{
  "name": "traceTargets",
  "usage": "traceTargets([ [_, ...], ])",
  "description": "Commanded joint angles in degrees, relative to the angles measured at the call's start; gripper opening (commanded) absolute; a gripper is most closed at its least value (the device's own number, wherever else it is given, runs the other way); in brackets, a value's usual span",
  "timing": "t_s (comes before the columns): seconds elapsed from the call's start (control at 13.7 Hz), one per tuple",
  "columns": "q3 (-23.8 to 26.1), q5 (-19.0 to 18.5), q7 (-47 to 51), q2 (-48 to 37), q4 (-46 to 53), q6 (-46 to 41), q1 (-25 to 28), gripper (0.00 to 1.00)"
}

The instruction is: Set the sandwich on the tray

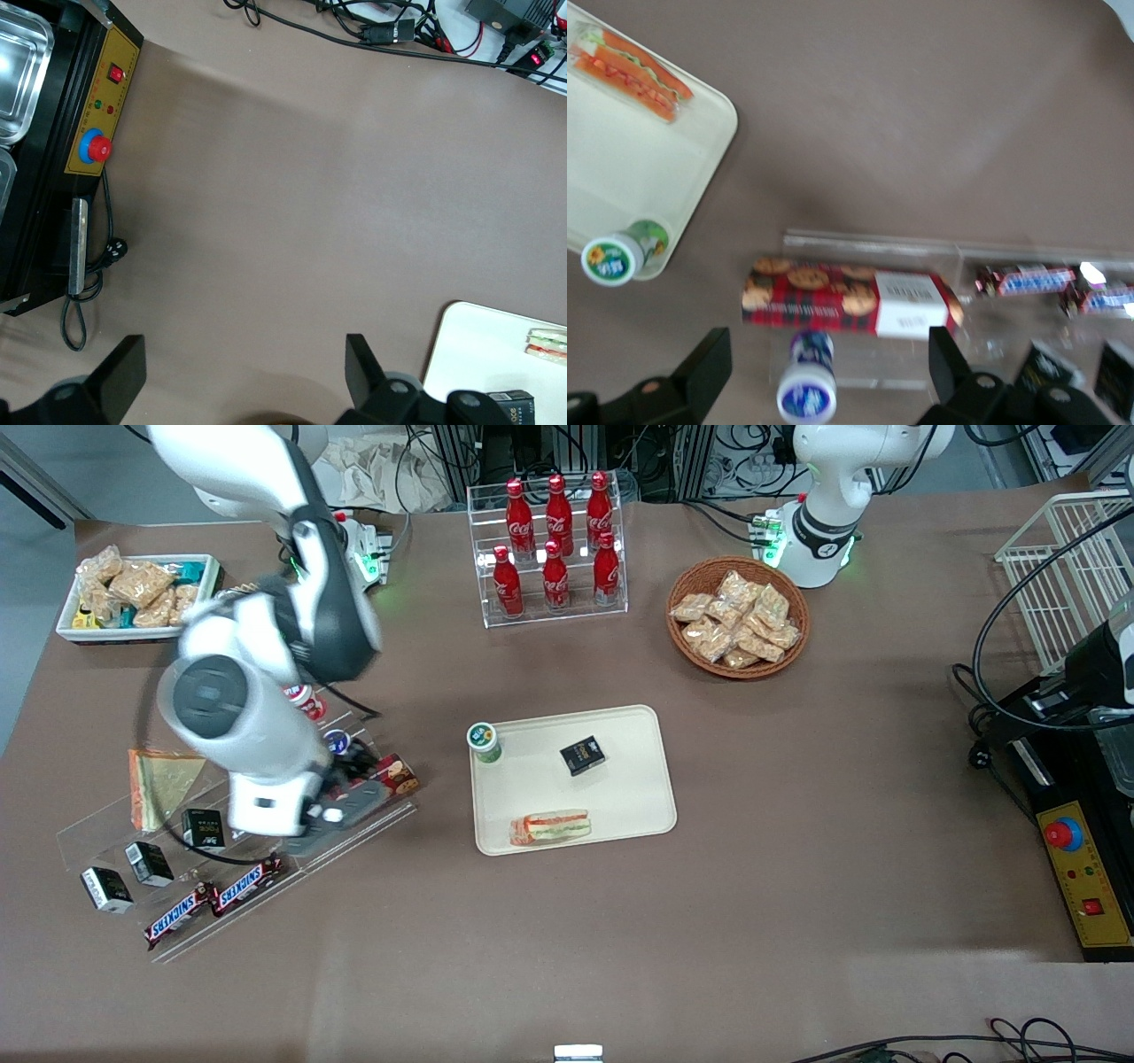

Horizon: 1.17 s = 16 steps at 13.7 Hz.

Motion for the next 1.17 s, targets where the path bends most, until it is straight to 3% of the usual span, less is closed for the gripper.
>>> traceTargets([
  [0.0, -4.0, -1.0, 1.4, -5.4, -1.4, -3.4, 0.7, 0.99],
  [0.58, -17.2, 1.9, 2.1, -10.7, -0.8, -3.7, -0.2, 0.99],
  [0.73, -16.6, 2.2, 2.1, -11.3, -0.8, -6.4, -5.7, 0.99],
  [1.09, -8.0, 2.5, 3.1, -13.2, -0.8, -10.6, -20.8, 0.99],
])
